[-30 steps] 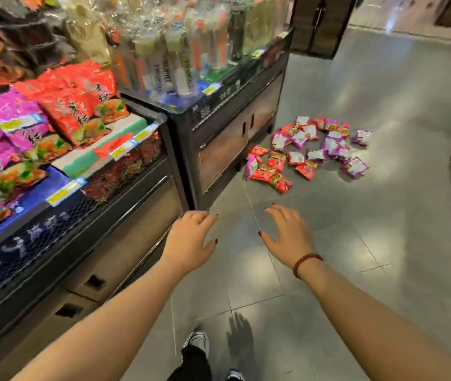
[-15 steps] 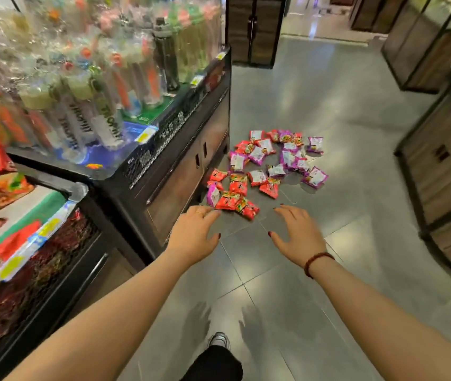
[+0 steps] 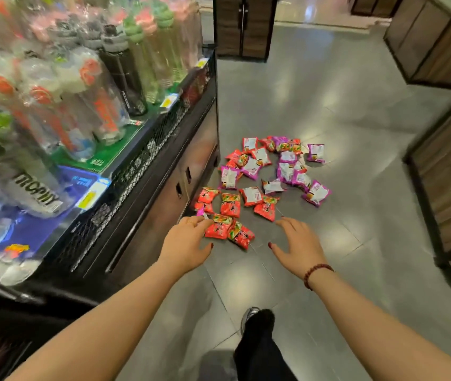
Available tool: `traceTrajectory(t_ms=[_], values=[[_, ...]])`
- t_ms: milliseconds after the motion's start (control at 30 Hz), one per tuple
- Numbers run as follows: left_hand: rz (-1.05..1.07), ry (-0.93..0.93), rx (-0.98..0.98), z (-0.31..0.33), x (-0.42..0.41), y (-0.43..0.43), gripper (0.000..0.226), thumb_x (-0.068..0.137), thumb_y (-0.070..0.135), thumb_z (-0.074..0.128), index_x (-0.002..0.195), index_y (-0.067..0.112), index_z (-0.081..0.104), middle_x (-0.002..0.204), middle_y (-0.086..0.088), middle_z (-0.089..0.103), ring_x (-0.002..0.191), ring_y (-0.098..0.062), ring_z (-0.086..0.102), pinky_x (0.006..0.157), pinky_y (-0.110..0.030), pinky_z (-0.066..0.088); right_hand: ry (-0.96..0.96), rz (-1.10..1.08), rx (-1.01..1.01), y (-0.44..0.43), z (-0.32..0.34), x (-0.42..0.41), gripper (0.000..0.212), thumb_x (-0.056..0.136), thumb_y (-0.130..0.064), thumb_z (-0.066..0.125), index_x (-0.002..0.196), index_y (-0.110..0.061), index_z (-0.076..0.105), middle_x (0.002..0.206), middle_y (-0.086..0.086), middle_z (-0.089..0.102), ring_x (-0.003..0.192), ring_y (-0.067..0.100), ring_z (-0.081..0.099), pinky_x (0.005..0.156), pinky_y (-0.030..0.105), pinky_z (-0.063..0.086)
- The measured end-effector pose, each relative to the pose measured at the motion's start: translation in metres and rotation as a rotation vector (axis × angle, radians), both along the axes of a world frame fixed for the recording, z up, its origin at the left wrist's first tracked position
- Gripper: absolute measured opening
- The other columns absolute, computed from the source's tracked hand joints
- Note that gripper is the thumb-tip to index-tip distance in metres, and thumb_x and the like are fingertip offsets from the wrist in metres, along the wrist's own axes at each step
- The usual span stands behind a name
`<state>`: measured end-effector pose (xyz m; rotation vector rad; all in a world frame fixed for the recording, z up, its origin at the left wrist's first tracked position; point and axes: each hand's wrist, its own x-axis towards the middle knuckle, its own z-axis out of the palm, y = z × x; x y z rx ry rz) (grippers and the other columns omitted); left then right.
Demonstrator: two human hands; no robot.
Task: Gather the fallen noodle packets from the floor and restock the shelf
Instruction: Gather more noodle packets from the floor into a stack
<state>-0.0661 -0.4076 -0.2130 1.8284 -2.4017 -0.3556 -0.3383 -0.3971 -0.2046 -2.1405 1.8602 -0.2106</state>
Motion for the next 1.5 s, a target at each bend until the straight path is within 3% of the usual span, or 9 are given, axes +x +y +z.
traceTrajectory(t_ms=[367,700,900,1033,1233,1400,1500], values=[[0.149,0.087,0.068,-0.021,-0.017,-0.138,0.058,0.083,0.038,0.067,0.136,0.02,0.055,0.133,-0.004,0.056,0.12,-0.029,0.053,0.092,-0.039,0.05,-0.043,0.067,0.104,-0.186,-0.017,-0.025,0.054,0.089,-0.038,0.06,0.138,-0.02,0.044,0.138,0.001,0.046,0.129,0.021,0.039,0.104,0.032,0.032],[0.144,0.171,0.15,-0.08,0.013,-0.282,0.051,0.077,0.033,0.066,0.124,0.015,0.062,0.12,-0.007,0.063,0.109,-0.033,0.058,0.085,-0.043,0.054,-0.023,0.093,0.213,-0.315,-0.083,0.004,0.055,0.087,-0.036,0.062,0.137,-0.019,0.046,0.135,0.002,0.048,0.125,0.023,0.043,0.101,0.032,0.036],[0.211,0.148,0.268,-0.14,0.028,-0.35,0.055,0.084,0.034,0.065,0.136,0.021,0.053,0.132,-0.003,0.056,0.123,-0.027,0.049,0.096,-0.044,0.048,-0.019,0.092,0.315,-0.378,-0.149,0.02,0.053,0.09,-0.037,0.058,0.138,-0.02,0.045,0.135,0.001,0.048,0.123,0.023,0.044,0.102,0.033,0.036],[0.304,0.185,0.334,-0.209,0.026,-0.382,0.055,0.084,0.026,0.065,0.137,0.02,0.052,0.136,-0.001,0.053,0.128,-0.024,0.045,0.105,-0.034,0.039,-0.086,0.062,0.384,-0.417,-0.219,0.021,0.052,0.087,-0.03,0.064,0.135,-0.015,0.05,0.131,0.008,0.052,0.121,0.03,0.047,0.103,0.041,0.039],[0.42,0.373,0.393,-0.364,0.004,-0.39,0.063,0.072,0.049,0.052,0.129,0.021,0.056,0.125,-0.016,0.062,0.117,-0.038,0.058,0.1,-0.048,0.046,-0.131,-0.016,0.523,-0.45,-0.369,0.012,0.056,0.081,-0.026,0.071,0.133,-0.015,0.053,0.131,0.012,0.052,0.124,0.031,0.046,0.103,0.038,0.039],[0.439,0.337,0.523,-0.495,-0.015,-0.393,0.081,0.069,0.057,0.055,0.141,0.02,0.049,0.144,-0.007,0.047,0.134,-0.025,0.042,0.112,-0.032,0.032,-0.165,-0.066,0.636,-0.451,-0.494,0.002,0.067,0.079,-0.027,0.073,0.139,-0.019,0.045,0.134,0.011,0.045,0.124,0.031,0.046,0.099,0.036,0.039],[0.509,0.335,0.551,-0.568,-0.023,-0.401,0.079,0.071,0.053,0.064,0.142,0.024,0.044,0.146,-0.006,0.044,0.133,-0.027,0.04,0.111,-0.044,0.034,-0.158,-0.024,0.661,-0.45,-0.563,0.0,0.074,0.074,-0.028,0.077,0.14,-0.02,0.044,0.132,0.012,0.046,0.121,0.033,0.047,0.097,0.039,0.041]])
